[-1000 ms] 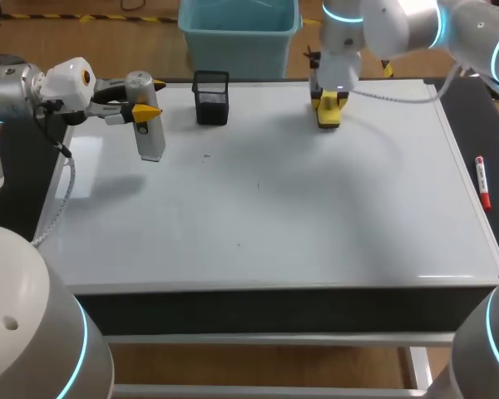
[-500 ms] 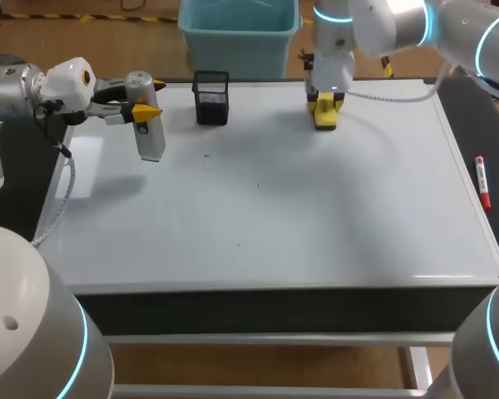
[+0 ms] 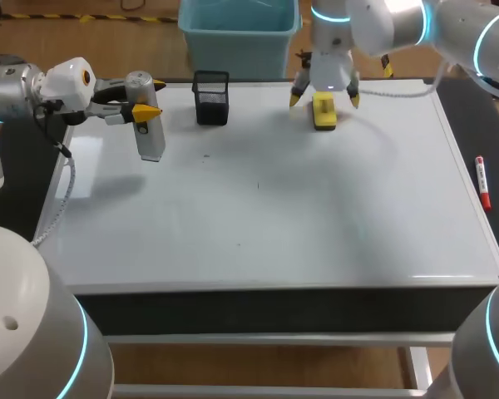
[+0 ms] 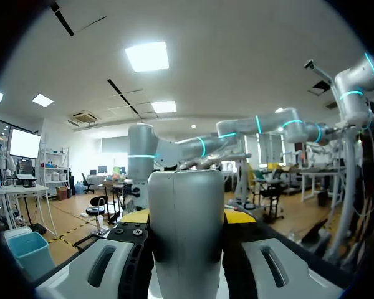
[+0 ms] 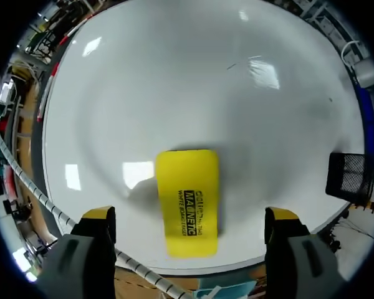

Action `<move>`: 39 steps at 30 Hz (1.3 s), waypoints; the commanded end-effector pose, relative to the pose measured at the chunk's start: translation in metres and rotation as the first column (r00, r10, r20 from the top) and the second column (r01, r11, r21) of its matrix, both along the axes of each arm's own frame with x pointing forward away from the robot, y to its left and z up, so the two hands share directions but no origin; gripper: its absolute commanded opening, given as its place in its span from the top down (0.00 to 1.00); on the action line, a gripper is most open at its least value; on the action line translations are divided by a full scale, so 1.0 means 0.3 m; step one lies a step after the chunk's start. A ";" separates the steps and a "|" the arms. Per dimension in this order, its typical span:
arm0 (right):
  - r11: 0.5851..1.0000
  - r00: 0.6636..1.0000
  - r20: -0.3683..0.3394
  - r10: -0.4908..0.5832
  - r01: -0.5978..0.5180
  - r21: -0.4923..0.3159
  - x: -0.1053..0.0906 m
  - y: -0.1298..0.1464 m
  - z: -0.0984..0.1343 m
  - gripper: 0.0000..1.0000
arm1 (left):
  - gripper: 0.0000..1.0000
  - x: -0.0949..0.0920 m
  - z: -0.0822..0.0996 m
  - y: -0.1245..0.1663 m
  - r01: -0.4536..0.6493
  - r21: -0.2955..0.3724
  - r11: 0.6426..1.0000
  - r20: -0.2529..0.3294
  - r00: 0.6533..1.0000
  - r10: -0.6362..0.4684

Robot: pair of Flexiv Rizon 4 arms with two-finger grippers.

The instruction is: Pick up the inspection probe, press it on each red-marked spot on the whiteboard one by one, put down the probe, pick up the eraser, and wipe off all the red marks.

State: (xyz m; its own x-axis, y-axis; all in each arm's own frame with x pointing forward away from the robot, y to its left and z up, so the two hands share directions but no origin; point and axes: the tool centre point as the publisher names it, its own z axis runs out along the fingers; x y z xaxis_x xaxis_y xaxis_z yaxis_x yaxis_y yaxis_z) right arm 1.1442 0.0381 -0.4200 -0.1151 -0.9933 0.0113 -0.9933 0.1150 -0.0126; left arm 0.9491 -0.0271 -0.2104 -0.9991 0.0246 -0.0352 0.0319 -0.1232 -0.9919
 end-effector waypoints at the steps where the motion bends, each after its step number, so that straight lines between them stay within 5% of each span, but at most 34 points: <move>1: 0.994 0.996 0.020 -0.090 0.089 0.066 -0.057 -0.063 0.094 0.00 | 1.00 0.003 0.002 0.000 0.002 -0.001 1.000 0.001 1.000 -0.002; 10: 0.900 0.925 -0.067 -0.374 0.379 0.215 -0.065 -0.129 0.224 0.00 | 1.00 0.003 0.002 0.000 0.002 -0.001 1.000 0.001 1.000 -0.002; 14: 0.835 0.864 -0.093 -0.495 0.502 0.226 -0.065 -0.158 0.287 0.00 | 1.00 0.003 0.002 0.000 0.002 -0.001 1.000 0.001 1.000 -0.002; 22: 0.665 0.686 -0.232 -0.690 0.727 0.173 -0.061 -0.225 0.385 0.00 | 1.00 0.003 0.002 0.000 0.002 -0.001 1.000 0.001 1.000 -0.002; 23: 0.661 0.687 -0.230 -0.690 0.727 0.188 -0.065 -0.232 0.396 0.00 | 1.00 0.003 0.002 0.000 0.002 -0.001 1.000 0.001 1.000 -0.002; 27: 0.583 0.599 -0.291 -0.746 0.799 0.151 -0.071 -0.252 0.437 0.00 | 1.00 0.003 0.002 0.000 0.002 -0.001 1.000 0.001 1.000 -0.002; 33: 0.501 0.537 -0.352 -0.767 0.843 0.195 -0.083 -0.299 0.496 0.00 | 1.00 0.003 0.002 0.000 0.002 -0.001 1.000 0.001 1.000 -0.002; 39: 0.437 0.509 -0.398 -0.763 0.861 0.261 -0.110 -0.339 0.537 0.00 | 1.00 0.003 0.002 0.000 0.002 -0.001 1.000 0.001 1.000 -0.002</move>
